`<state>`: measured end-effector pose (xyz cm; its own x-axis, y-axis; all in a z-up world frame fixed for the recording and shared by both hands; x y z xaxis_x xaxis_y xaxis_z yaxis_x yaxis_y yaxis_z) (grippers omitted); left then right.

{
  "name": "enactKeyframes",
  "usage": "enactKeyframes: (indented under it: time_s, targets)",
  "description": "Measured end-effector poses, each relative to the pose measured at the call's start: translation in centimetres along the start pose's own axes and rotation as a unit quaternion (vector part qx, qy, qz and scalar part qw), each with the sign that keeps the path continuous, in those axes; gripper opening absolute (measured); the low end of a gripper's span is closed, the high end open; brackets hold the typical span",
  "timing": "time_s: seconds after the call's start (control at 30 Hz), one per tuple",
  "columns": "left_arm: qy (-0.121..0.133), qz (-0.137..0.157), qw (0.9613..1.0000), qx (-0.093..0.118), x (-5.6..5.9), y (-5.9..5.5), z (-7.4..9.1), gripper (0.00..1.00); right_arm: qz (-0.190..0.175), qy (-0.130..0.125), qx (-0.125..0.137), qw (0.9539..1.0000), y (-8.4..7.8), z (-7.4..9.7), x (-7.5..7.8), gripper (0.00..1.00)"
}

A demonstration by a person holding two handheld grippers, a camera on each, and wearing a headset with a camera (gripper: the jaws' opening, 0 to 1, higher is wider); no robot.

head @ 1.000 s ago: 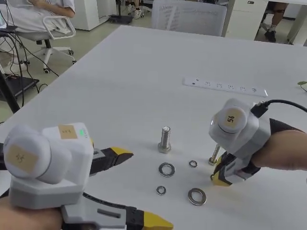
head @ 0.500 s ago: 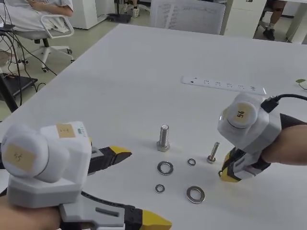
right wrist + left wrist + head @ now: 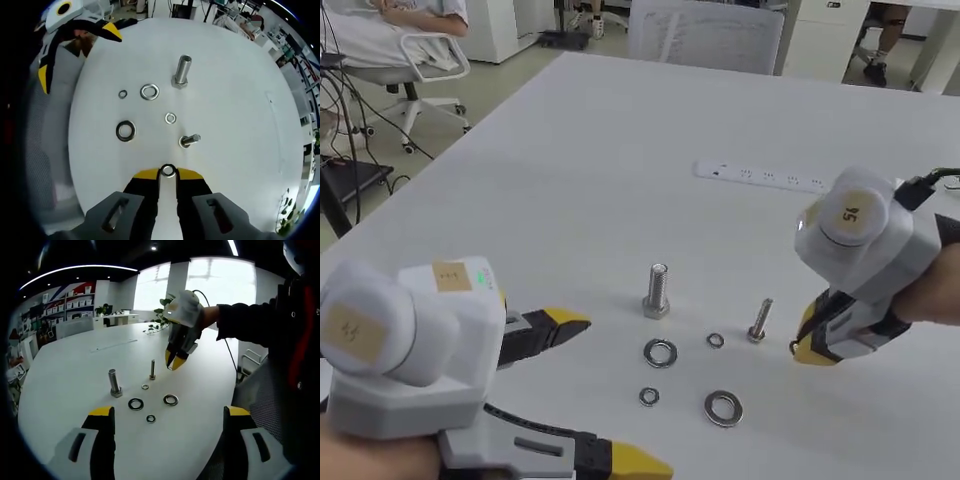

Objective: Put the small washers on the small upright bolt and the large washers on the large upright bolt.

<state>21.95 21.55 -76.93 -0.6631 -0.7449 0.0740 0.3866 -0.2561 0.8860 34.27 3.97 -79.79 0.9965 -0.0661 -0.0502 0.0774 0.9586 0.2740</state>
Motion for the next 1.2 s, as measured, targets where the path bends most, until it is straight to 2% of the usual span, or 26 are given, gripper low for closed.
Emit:
enactKeyframes:
  time_s: [0.33,0.63,1.2]
  targets:
    - [0.000,0.000,1.0000,0.002,0.1,0.1,0.0,0.90,0.020,-0.023,0.008,0.9995,1.3,2.4,0.1,0.13]
    - [0.000,-0.001,1.0000,0.003,0.0,0.2,0.1,0.89,0.041,-0.036,0.014,0.9984,3.2,3.5,0.7,0.13]
    - [0.004,0.002,1.0000,0.003,-0.4,0.1,0.1,0.89,0.065,-0.026,-0.006,0.9975,4.3,2.1,2.3,0.13]
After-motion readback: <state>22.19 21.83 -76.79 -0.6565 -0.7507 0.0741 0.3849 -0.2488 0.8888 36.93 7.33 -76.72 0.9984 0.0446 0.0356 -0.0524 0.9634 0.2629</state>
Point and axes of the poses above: the centre of the closed fingertips' face, and the gripper's own axes: z roughly backward along the fingers, x roughly to its right, y roughly out of its top, the point moved 4 cm from there along z, roughly backward along the fingers, and after that the axes turned 8 degrees about y, right-handed, at the moved point
